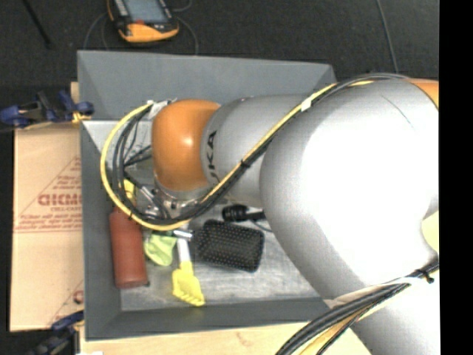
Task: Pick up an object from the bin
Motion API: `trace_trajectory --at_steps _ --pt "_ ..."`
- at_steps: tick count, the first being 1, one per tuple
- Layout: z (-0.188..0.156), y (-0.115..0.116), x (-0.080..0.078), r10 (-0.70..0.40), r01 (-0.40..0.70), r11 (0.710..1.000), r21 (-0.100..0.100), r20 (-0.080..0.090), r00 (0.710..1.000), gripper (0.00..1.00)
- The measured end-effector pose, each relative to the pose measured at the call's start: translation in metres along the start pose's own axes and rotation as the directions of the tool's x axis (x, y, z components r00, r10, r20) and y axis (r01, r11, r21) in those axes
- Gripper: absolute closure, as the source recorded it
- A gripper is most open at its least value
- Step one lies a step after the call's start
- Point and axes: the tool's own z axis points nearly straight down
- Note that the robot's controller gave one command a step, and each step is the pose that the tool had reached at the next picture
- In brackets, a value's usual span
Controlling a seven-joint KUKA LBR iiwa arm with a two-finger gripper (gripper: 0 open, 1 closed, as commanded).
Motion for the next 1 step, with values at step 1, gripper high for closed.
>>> trace_trajectory --at_steps 1 --pt "-0.0442 -0.0043 0.0106 -0.041 0.041 0.999 -0.004 -0.012 0.999 1.00"
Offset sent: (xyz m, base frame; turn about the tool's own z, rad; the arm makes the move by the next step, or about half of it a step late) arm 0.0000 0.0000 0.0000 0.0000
